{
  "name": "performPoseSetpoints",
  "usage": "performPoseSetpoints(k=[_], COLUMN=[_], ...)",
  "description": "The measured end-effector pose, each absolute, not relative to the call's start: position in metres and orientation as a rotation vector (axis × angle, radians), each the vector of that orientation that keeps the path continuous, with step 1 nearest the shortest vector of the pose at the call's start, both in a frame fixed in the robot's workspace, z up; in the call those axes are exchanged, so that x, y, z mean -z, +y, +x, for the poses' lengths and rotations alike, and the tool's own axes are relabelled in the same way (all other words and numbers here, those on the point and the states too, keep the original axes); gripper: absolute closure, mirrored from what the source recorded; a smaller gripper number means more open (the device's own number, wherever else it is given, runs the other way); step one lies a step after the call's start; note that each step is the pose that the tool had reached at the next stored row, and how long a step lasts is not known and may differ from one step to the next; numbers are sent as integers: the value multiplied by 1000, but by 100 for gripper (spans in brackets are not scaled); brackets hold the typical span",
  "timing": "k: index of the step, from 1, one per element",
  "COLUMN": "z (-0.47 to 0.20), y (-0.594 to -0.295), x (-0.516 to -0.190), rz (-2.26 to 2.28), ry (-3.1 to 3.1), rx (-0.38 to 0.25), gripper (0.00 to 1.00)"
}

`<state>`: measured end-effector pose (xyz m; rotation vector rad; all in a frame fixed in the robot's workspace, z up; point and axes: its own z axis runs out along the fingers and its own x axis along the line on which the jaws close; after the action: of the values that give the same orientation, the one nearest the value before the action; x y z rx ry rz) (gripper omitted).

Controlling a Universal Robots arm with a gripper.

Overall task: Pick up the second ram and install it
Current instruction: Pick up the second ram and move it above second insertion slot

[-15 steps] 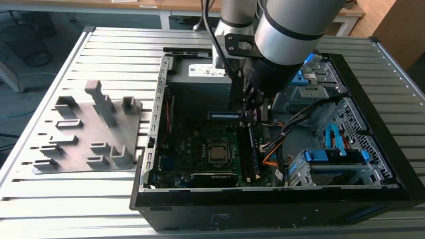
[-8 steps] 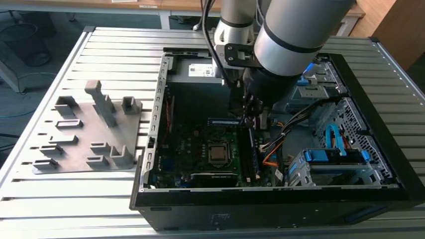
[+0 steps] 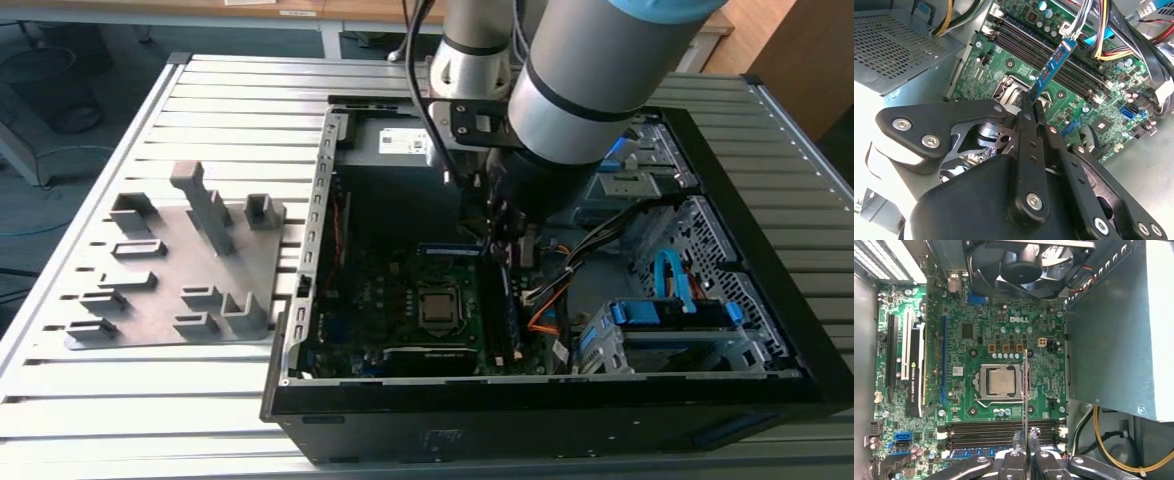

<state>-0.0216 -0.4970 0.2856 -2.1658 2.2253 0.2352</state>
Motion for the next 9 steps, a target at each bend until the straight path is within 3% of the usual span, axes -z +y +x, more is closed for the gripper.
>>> performPoseSetpoints(k=[9], z=[-22], y=[-498], x=[-275], rz=[-2158], ry=[2232], rx=[-235], gripper=[86])
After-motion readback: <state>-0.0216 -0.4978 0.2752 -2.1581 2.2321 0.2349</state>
